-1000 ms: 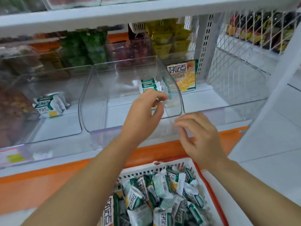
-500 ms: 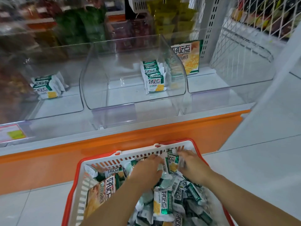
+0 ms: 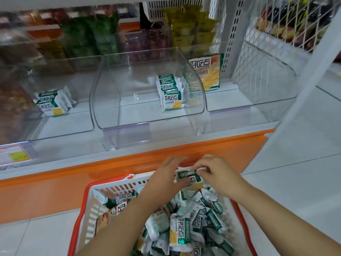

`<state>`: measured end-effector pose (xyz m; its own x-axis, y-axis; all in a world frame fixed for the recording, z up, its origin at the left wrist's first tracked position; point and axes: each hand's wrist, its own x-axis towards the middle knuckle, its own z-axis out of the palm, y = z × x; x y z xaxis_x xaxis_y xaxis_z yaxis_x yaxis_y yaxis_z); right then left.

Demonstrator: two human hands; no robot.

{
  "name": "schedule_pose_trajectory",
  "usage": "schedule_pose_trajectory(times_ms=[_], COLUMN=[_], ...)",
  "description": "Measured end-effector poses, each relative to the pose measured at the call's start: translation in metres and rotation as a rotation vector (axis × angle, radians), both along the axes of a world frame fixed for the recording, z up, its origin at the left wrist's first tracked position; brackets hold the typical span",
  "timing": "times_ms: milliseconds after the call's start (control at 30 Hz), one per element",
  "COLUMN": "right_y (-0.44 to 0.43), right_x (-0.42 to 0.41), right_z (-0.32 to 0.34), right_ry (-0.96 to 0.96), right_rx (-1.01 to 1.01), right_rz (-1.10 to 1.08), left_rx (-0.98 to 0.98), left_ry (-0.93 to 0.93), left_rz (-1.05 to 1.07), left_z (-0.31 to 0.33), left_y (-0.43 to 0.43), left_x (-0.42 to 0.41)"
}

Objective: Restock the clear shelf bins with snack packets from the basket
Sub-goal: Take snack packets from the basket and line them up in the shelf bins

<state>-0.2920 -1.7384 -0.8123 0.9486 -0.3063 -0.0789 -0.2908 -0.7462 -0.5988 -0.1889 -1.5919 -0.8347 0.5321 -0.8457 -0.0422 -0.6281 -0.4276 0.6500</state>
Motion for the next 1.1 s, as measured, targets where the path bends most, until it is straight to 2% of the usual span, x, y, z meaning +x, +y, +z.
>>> schedule_pose_trajectory(times_ms=[100, 233, 367, 433, 500, 567, 667, 833, 1100], right_y=[0.004, 0.007, 0.006, -0.001, -0.010, -0.013, -0.015, -0.021, -0.024], right_x=[0.000, 0.003, 0.016, 0.024, 0.029, 0.030, 0.030, 0.030, 0.032], right_z=[0.040, 0.085, 0.103, 0.095, 0.078, 0.063, 0.052, 0.046, 0.037], right_ry=[-0.209, -0.549, -0.745, -0.693, -0.521, -0.393, -0.334, -0.319, -0.332], right_rx=[0.038, 0.097, 0.123, 0.044, -0.103, -0.221, -0.370, -0.429, -0.506], right_rz=[-0.042, -0.098, -0.193, -0.289, -0.348, -0.345, -0.282, -0.251, -0.247], left_rx=[-0.074, -0.161, -0.210, -0.234, -0.261, -0.251, -0.143, 0.001, 0.158], left_ry=[-0.033, -0.118, -0.250, -0.280, -0.286, -0.277, -0.271, -0.161, -0.218], left_rz=[-0.056, -0.023, 0.043, 0.106, 0.198, 0.277, 0.325, 0.314, 0.348], left_z=[0.044, 0.104, 0.148, 0.161, 0.166, 0.163, 0.149, 0.123, 0.098], left_y=[0.005, 0.014, 0.011, 0.006, -0.004, -0.017, -0.042, -0.081, -0.112], left_x=[0.001, 0.008, 0.024, 0.036, 0.051, 0.070, 0.092, 0.112, 0.136])
